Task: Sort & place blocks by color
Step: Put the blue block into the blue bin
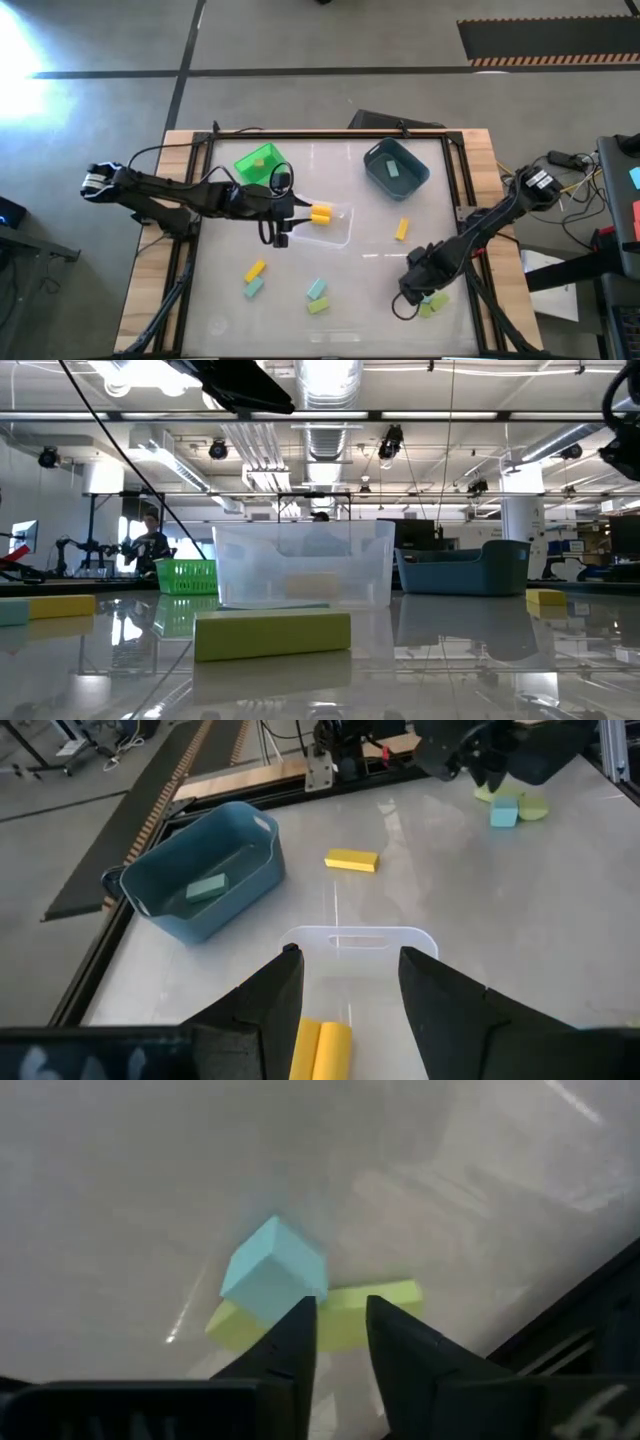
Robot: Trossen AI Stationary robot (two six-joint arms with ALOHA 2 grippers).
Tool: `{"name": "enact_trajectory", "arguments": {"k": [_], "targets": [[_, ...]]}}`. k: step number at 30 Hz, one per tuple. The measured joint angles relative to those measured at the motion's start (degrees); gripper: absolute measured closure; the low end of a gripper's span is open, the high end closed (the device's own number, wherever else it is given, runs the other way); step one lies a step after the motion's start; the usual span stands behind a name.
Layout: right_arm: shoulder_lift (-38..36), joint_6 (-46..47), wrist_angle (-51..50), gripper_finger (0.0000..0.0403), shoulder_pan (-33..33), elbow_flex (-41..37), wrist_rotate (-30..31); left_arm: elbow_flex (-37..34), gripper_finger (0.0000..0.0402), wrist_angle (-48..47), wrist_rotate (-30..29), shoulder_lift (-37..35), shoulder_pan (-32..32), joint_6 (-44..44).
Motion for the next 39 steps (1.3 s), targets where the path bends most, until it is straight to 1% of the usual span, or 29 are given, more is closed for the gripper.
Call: {"name": "enact_trajectory", "arguments": {"k": [5,9,12,16,20,24,28,33,39], "targets": [[0.2,8.2,2.6,0.0257,2.9,0.0,0.8,0.0,0.0252,0.0,0.0,0.0,0.0,0.0],[0.3,14.5,3.2,0.0203,4.7,0.0,3.7,-0.5,0.0252,-0.2,0.0,0.0,0.0,0.0],[0.5,17.6,3.5,0.0171,5.5,-0.1,5.0,-0.5,0.0252,-0.2,-0.2,0.0,0.0,0.1],[1.3,18.9,5.9,0.0142,5.7,-0.1,6.8,-0.6,0.0252,-0.3,-1.5,0.0,0.0,0.5],[3.2,19.3,8.2,0.0130,5.7,-0.1,7.0,-0.6,0.0252,-0.4,-1.5,0.0,0.0,0.8],[6.4,19.0,9.2,0.0131,5.7,-0.1,6.9,-0.6,0.0252,-0.4,-1.5,0.0,0.0,1.6],[8.2,19.0,9.2,0.0148,5.7,-0.1,8.4,-0.6,0.0252,-0.3,-2.1,0.0,0.0,1.9],[8.8,18.9,9.4,0.0192,5.7,-0.1,9.5,-0.6,0.0252,-0.2,-2.7,0.0,0.0,1.9],[8.5,20.5,8.9,0.0267,5.7,-0.2,11.2,-0.6,0.0252,0.1,-3.0,0.0,0.0,1.9]]}}
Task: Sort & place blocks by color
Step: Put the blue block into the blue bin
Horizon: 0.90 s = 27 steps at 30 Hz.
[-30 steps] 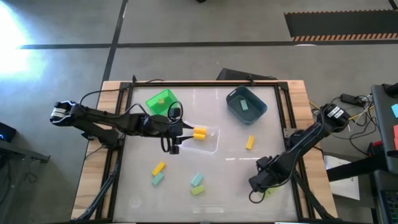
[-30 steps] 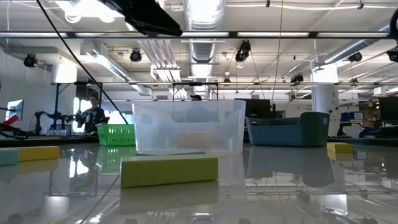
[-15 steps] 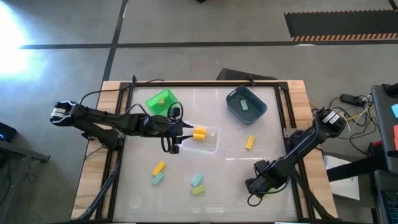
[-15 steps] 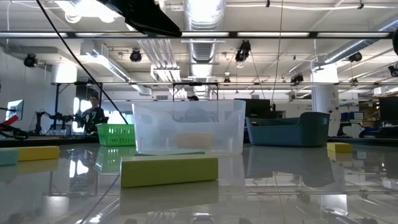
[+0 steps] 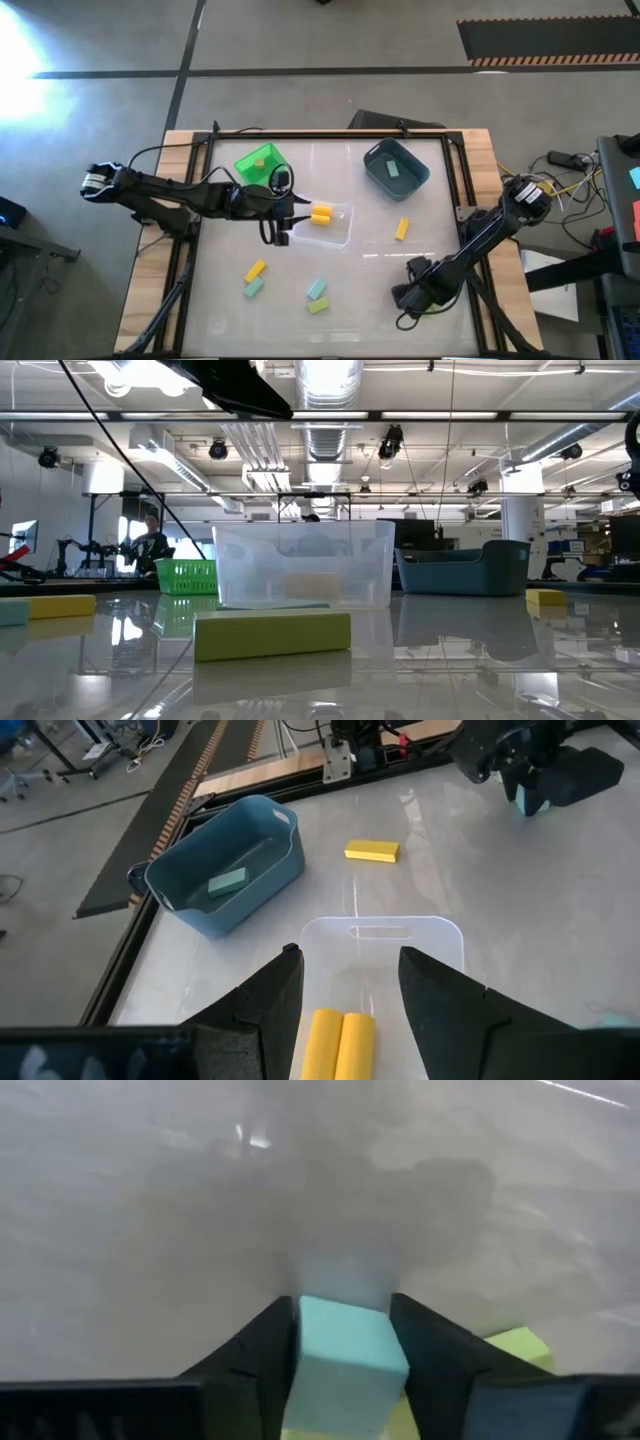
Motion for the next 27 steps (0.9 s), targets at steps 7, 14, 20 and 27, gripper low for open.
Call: {"name": "enact_trajectory", "arguments": {"k": [7,14,20,27], "targets": [[-1.1,-0.3,0.2,0.0278,-0.9,0.0,4.4,0.0,0.0252,0.4,-1.0,0.0,0.0,1.1],[-4.4,-10.8,-3.4,0.0278,-6.3,2.4,11.1,0.0,0.0252,0.4,-1.5,0.0,0.0,1.1],[-5.8,-27.9,-16.1,0.0278,-14.0,10.9,15.2,0.0,0.0252,0.3,-1.5,0.0,0.0,1.0],[-6.1,-52.4,-29.2,0.0278,-27.3,22.1,20.7,0.0,0.0252,0.1,-1.5,0.0,0.0,1.1]]}}
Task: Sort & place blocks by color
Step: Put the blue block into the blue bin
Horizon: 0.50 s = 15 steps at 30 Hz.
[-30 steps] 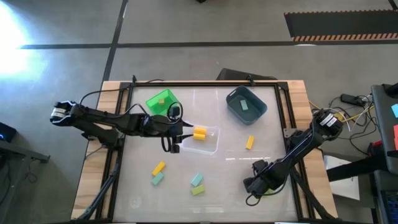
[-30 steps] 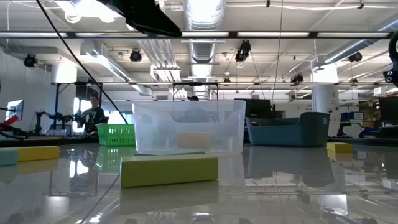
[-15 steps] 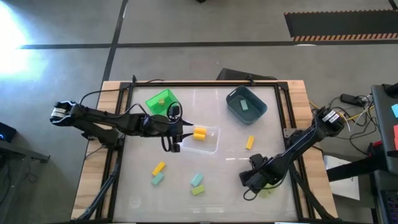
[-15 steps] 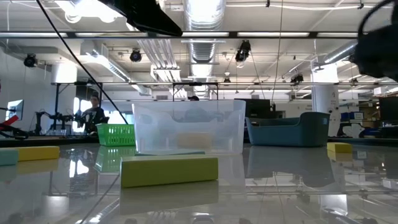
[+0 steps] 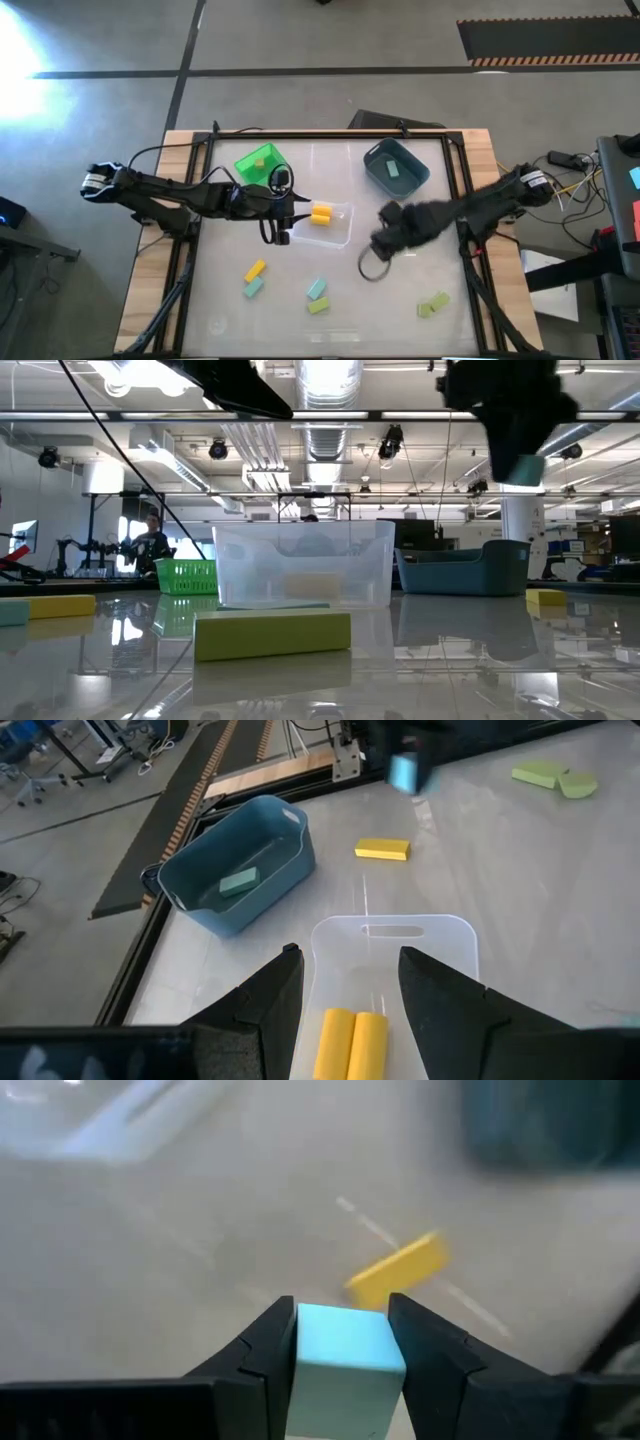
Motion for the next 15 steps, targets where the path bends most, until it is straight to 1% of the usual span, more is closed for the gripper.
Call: {"name": "enact_trajectory", "arguments": {"k": [6,8,13,15], "targets": [[0.0,-22.2,-1.3,0.0278,-14.3,4.4,1.0,0.0,0.0252,-0.5,-0.1,0.0,0.0,0.0],[0.0,-28.8,-1.3,0.0278,-19.5,5.1,0.9,0.0,0.0252,-1.1,-1.5,-0.2,0.0,0.2],[0.4,-42.1,-0.1,0.0278,-32.2,5.4,0.1,0.0,0.0252,-3.2,-5.8,-1.6,0.0,0.1],[1.0,-45.8,0.7,0.0278,-36.9,5.1,-0.1,0.0,0.0252,-3.4,-6.1,-2.0,0.0,0.1]]}}
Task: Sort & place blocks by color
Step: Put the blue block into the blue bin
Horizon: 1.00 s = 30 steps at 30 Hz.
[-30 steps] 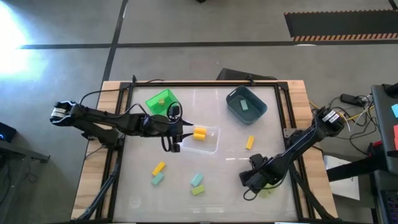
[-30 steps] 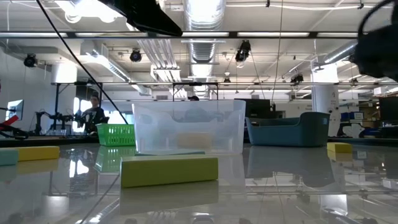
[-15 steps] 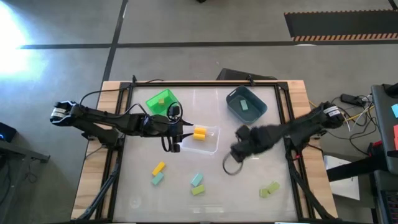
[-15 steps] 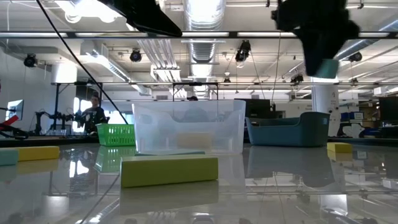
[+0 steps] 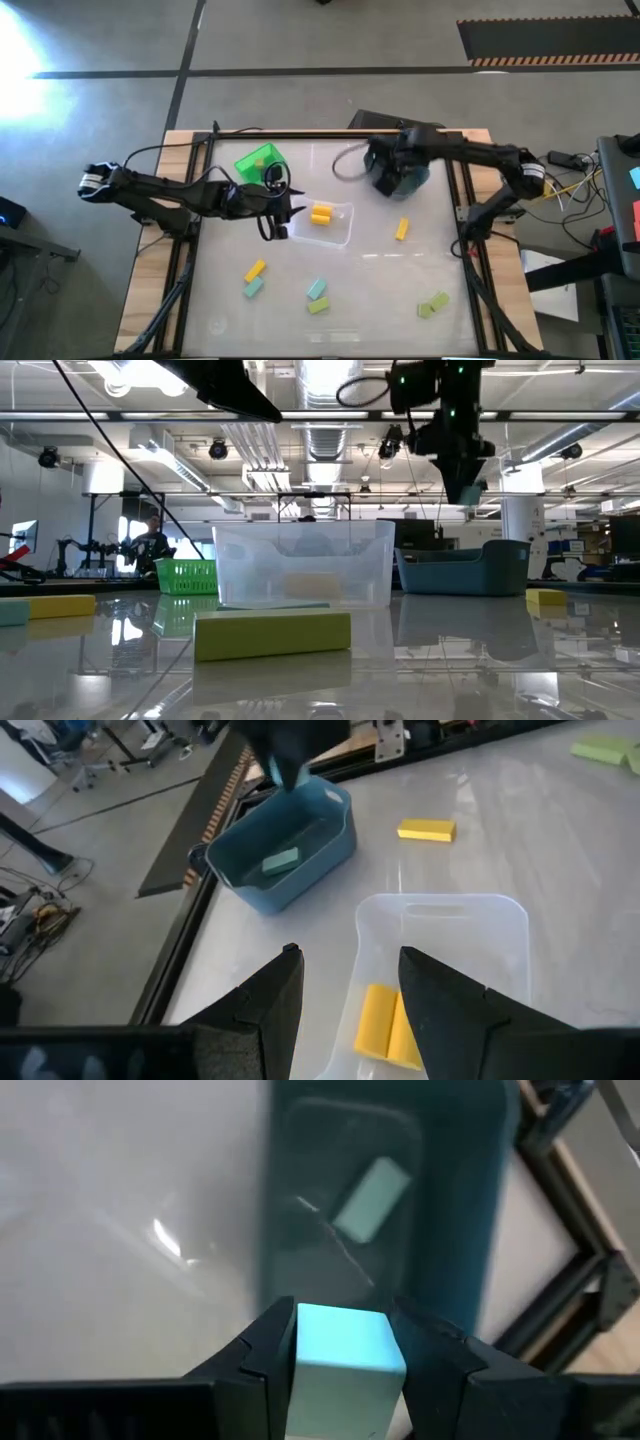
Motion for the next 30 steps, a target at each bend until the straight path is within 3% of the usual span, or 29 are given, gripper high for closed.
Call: {"name": "enact_trajectory", "arguments": {"k": [6,12,21,30], "targets": [[3.8,-11.1,4.0,0.0278,-10.4,-0.1,-1.1,0.0,0.0252,0.0,0.0,-1.2,0.0,0.0],[10.4,-19.5,9.9,0.0278,-16.3,-0.1,-8.0,0.0,0.0252,0.0,-0.3,-1.5,0.0,0.0],[19.4,-26.2,11.7,0.0278,-17.6,-0.1,-9.1,0.0,0.0252,-0.2,-0.5,-1.5,0.0,0.0],[20.9,-28.5,14.0,0.0278,-17.6,-0.1,-9.1,0.0,0.0252,-0.2,-1.8,-1.5,0.0,0.0]]}}
